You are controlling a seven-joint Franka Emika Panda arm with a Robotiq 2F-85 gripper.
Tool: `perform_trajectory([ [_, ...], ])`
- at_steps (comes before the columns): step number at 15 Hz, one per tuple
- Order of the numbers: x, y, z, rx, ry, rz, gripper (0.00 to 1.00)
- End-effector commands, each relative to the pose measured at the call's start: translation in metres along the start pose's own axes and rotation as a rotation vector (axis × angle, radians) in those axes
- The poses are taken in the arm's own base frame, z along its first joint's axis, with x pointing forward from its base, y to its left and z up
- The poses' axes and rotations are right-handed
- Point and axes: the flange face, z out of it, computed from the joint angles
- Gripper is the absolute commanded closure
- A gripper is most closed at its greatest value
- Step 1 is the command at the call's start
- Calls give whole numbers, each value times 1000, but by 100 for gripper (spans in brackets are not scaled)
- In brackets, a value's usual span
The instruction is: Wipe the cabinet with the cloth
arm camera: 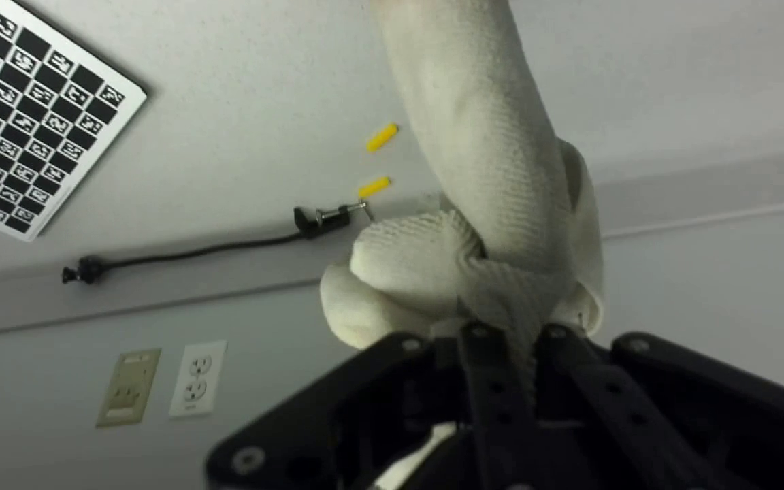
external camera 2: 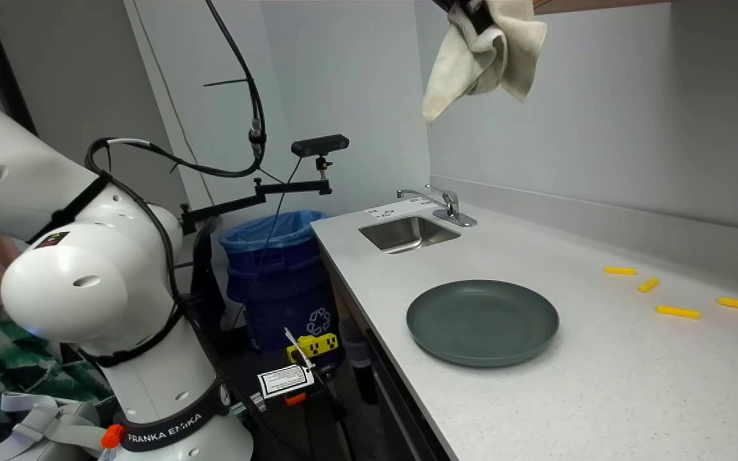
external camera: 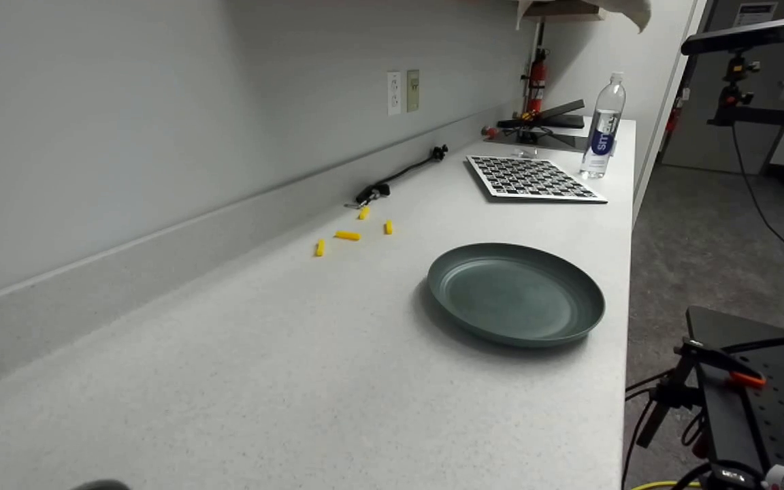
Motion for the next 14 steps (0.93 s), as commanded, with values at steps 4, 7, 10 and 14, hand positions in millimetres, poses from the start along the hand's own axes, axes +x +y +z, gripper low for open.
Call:
perform_trajectory([
  [4,2,1,-12,48,284,78,98],
  [7,6,2,-12,77,416,108,98],
  [10,10,4,-15,100,553,130,98],
  [14,10,6,-17,135,707,156,98],
])
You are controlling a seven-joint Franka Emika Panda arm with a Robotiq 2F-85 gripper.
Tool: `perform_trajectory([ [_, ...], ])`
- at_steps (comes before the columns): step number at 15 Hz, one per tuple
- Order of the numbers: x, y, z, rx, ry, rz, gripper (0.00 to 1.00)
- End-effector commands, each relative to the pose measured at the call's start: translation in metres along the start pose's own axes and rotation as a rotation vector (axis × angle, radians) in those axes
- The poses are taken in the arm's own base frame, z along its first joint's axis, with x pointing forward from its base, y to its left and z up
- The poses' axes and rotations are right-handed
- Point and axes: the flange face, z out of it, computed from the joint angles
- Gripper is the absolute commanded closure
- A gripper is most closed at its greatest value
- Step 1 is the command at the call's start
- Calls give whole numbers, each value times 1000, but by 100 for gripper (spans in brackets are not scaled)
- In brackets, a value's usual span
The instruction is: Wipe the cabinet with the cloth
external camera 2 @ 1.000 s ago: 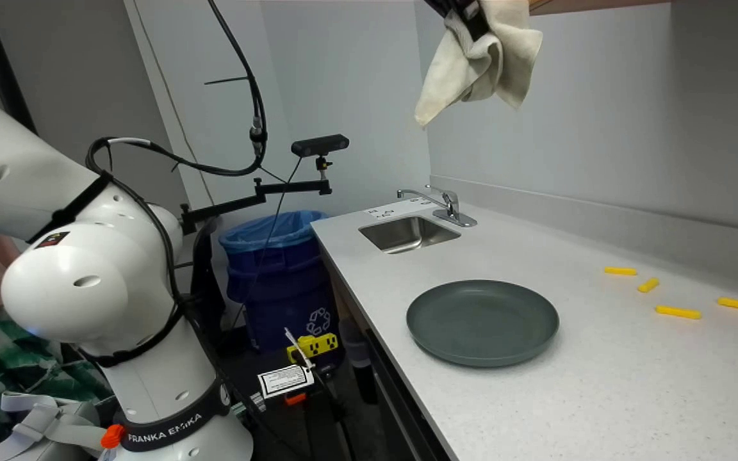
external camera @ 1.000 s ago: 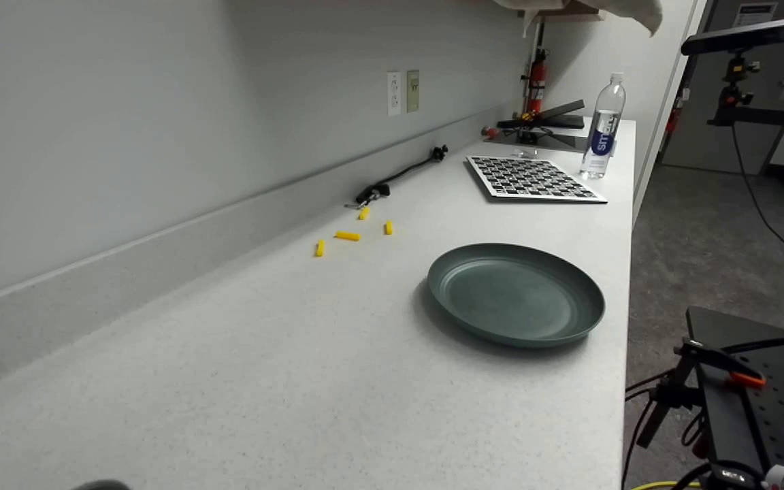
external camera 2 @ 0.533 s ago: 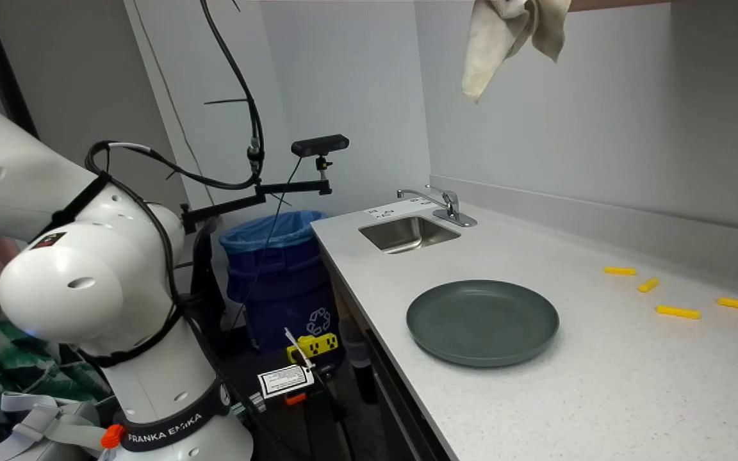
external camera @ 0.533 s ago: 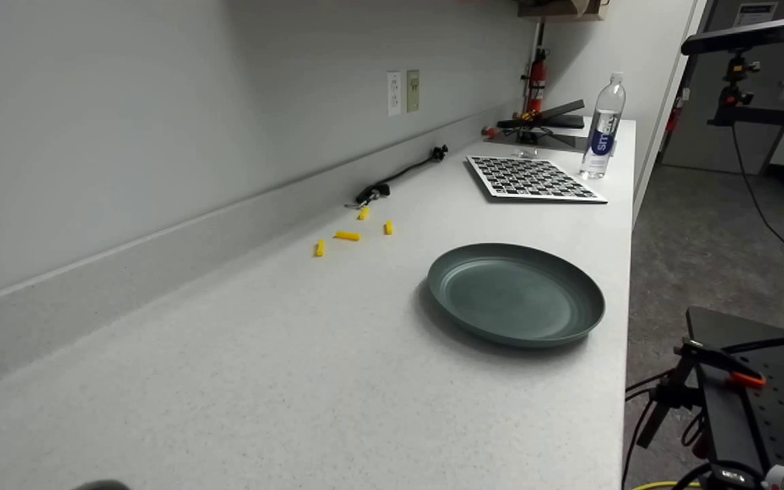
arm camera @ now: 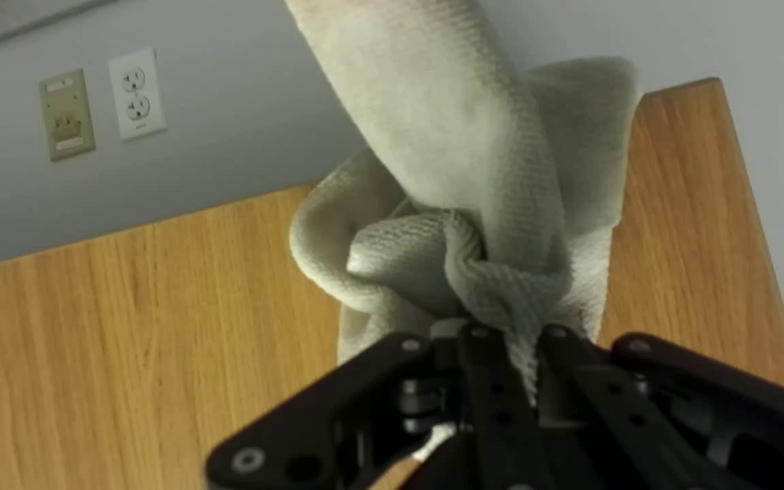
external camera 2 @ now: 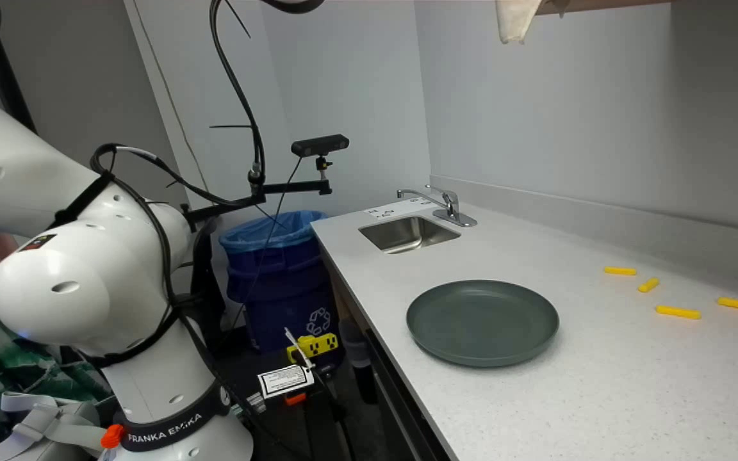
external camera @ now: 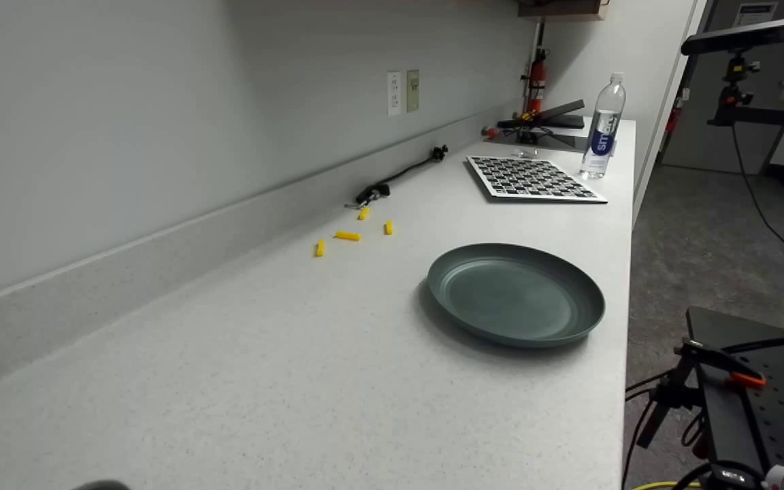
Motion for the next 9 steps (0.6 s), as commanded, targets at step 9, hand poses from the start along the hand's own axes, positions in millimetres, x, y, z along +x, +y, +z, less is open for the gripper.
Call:
perform_trajectory([
  [9,4,-6,-15,133,386,38,98],
])
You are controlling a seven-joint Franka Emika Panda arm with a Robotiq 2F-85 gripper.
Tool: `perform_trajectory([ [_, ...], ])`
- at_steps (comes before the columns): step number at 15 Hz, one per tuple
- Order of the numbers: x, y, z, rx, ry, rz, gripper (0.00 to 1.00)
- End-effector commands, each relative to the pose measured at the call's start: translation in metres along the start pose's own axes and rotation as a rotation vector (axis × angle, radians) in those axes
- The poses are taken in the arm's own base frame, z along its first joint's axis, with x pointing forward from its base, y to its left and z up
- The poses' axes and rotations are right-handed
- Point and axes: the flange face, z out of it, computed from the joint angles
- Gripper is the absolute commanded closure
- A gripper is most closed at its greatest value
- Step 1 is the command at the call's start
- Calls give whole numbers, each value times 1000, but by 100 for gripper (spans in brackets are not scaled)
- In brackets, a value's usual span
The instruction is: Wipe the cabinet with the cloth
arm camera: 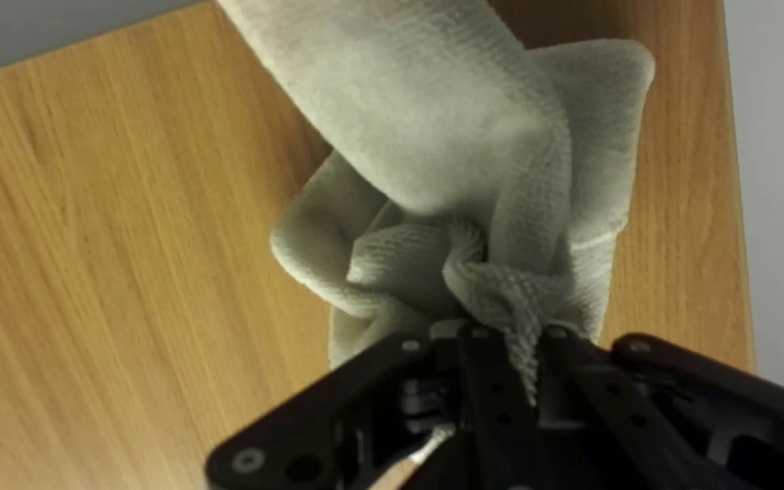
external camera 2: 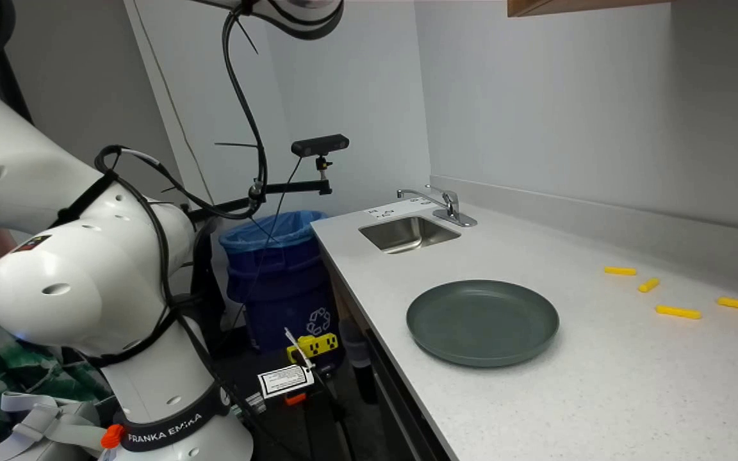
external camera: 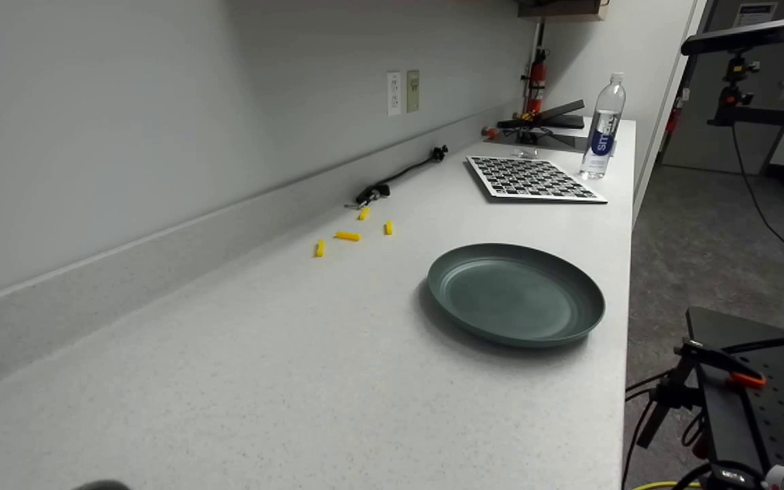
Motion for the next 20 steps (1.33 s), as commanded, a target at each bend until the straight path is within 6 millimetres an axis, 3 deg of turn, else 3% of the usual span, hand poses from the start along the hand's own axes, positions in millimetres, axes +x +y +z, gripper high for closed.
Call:
perform_trajectory([
  [1,3,-2,-1,34,101,15,98],
  [6,-1,-2,1,54,130,20,98],
  [13,-40,2,6,-44,-253,56,98],
  [17,-50,8,3,-140,-461,69,98],
  [20,-49,9,1,-164,-494,85,98],
])
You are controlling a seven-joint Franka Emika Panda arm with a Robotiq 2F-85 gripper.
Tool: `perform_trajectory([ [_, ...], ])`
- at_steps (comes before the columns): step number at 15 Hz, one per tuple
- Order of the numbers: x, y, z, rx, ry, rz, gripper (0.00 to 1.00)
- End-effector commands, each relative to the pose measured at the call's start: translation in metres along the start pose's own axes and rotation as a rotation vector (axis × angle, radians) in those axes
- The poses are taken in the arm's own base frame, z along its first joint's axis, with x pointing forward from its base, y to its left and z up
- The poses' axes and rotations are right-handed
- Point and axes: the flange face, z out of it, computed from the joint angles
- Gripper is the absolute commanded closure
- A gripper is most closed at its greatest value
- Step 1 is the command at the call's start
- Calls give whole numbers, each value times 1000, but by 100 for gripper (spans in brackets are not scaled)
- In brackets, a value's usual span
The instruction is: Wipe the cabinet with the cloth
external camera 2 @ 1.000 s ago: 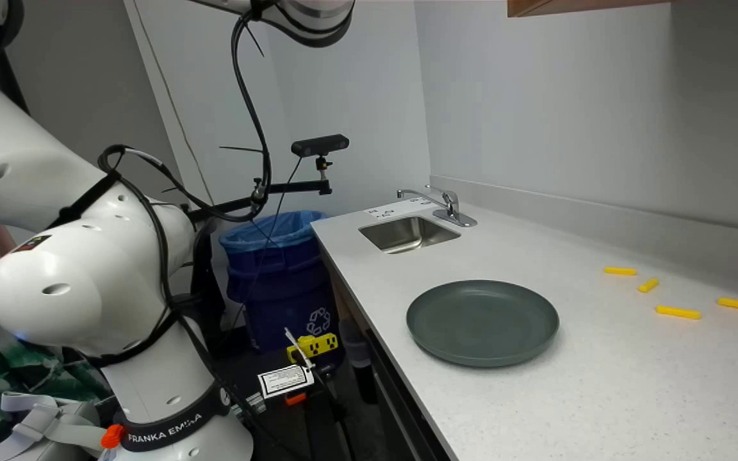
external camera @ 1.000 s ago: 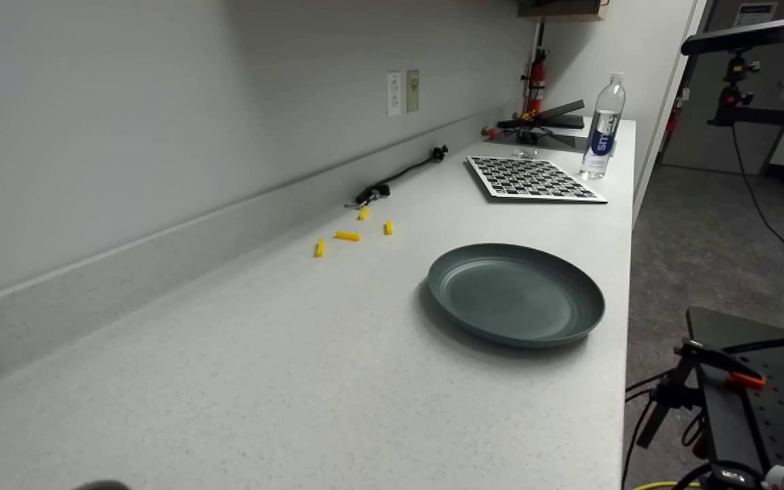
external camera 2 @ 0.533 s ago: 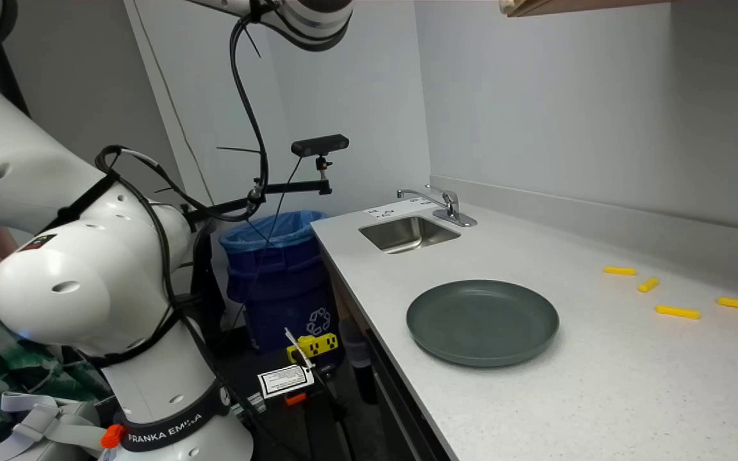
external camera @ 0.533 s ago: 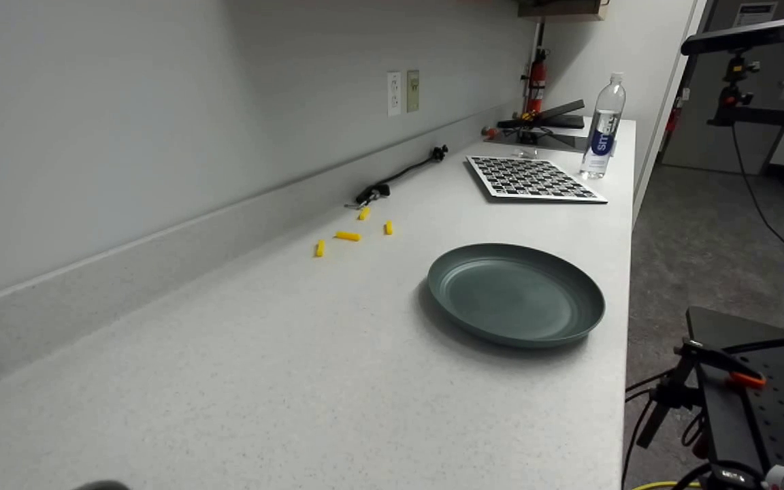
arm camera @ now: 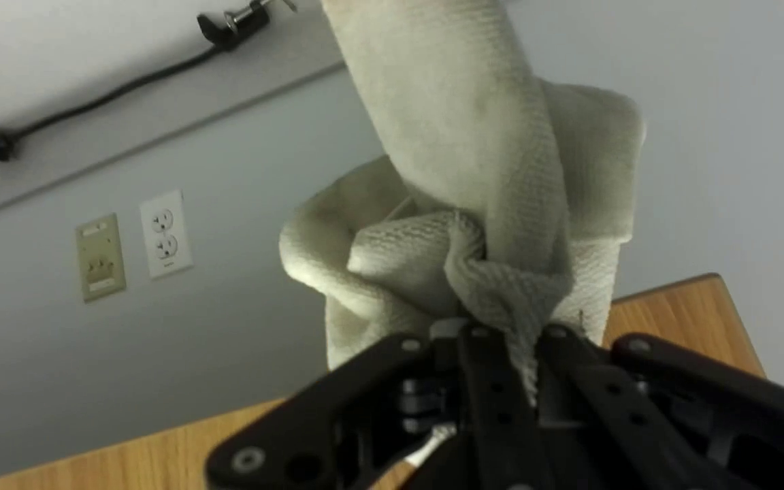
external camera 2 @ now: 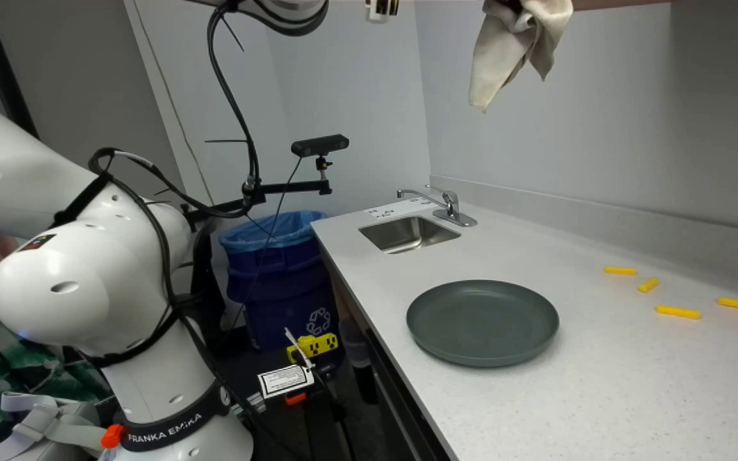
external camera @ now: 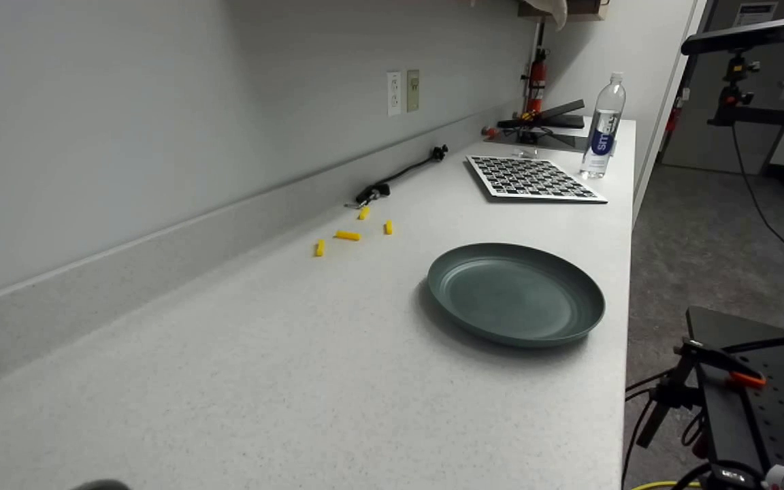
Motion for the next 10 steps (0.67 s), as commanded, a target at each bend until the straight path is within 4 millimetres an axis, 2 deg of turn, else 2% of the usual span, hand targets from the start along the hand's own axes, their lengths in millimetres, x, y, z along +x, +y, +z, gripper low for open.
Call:
perform_trajectory([
  [1,4,1,-14,-18,0,38,98],
  [10,36,1,-37,56,408,49,98],
])
